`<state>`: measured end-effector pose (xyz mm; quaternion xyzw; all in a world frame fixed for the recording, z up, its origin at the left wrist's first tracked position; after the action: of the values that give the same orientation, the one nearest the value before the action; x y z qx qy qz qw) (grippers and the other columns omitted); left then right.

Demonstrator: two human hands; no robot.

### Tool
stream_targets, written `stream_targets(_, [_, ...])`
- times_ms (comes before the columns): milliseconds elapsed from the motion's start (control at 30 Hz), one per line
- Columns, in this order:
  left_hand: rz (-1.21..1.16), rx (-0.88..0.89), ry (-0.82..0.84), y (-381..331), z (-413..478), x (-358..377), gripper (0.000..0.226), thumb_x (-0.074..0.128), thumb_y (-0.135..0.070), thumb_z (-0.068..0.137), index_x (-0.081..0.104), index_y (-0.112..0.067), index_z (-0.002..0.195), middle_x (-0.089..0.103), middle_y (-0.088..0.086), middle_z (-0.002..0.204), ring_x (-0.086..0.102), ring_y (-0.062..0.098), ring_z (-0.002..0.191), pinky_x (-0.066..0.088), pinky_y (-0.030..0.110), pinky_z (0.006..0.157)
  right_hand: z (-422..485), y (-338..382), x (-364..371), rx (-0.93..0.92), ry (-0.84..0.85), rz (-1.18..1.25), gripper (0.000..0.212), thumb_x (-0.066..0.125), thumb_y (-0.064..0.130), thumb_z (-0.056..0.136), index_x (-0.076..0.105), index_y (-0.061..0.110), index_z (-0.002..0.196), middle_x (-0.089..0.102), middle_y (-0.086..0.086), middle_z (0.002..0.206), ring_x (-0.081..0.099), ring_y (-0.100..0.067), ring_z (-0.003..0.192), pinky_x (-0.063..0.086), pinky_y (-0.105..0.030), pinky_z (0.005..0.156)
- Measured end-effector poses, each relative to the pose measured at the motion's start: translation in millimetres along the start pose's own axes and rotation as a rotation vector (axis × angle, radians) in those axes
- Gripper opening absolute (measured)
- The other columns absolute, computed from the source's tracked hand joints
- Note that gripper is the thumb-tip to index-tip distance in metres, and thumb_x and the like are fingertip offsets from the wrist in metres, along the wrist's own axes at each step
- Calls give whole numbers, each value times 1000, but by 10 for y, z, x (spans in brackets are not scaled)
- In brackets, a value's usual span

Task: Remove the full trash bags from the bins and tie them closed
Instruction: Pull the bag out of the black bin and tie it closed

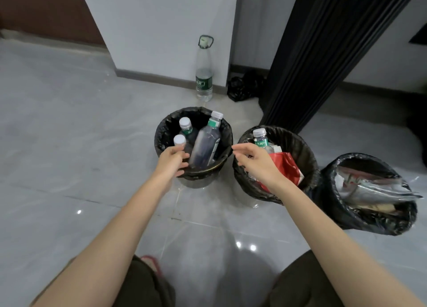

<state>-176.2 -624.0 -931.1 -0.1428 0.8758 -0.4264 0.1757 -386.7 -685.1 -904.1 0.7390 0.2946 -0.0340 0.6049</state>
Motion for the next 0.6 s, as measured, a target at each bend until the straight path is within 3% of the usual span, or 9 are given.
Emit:
stream_targets(100, [-14, -29, 9, 56, -53, -89, 27, 39, -23, 97, 51, -20, 121, 59, 2, 108, 55, 20, 92, 43, 30, 79, -105, 59, 11, -17, -6, -11, 23, 52, 14, 93, 64, 27, 109, 66, 7, 107, 59, -5, 92, 47, -26, 88])
stream_targets(200, [6, -79, 12, 201, -52, -146, 12, 41, -22, 97, 50, -20, 105, 55, 3, 102, 52, 16, 76, 40, 28, 67, -148, 67, 68, -35, -5, -12, 24, 52, 12, 93, 63, 28, 107, 66, 7, 107, 59, 0, 86, 45, -22, 82])
stream_targets(267, [-9, -148, 4, 345, -29, -184, 11, 44, -25, 97, 50, -17, 101, 51, 3, 98, 49, 15, 73, 42, 31, 74, -155, 20, 127, -38, 2, -17, 25, 52, 12, 92, 63, 29, 107, 67, 5, 110, 59, -1, 84, 44, -20, 77])
stream_targets(400, [-56, -263, -4, 578, 67, -199, 36, 48, -29, 95, 45, -12, 127, 47, 6, 112, 48, 26, 98, 43, 40, 85, -142, -103, 243, -45, 10, -97, 24, 55, 16, 92, 64, 26, 112, 66, 4, 112, 61, -13, 98, 48, -31, 93])
stream_targets(500, [-85, -332, 37, 699, 160, -118, 38, 51, -36, 94, 44, -15, 125, 47, 9, 116, 51, 33, 114, 45, 44, 89, -92, -207, 290, -33, 2, -141, 25, 55, 17, 90, 64, 27, 112, 66, 5, 112, 62, -19, 102, 47, -38, 99])
stream_targets(600, [-106, -364, 78, 774, 290, -5, 49, 54, -42, 92, 44, -14, 131, 49, 9, 129, 51, 33, 119, 47, 44, 81, -42, -314, 328, -9, -4, -142, 26, 54, 18, 89, 63, 27, 112, 67, 3, 112, 62, -22, 104, 47, -44, 99])
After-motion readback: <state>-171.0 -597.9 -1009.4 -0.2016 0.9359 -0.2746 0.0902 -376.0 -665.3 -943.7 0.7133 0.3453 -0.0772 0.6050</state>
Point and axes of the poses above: each hand's wrist, its own z-axis towards the middle knuckle, its own x-axis out of the palm, y = z × x, the point moved 6 cm from there along z, towards the middle knuckle
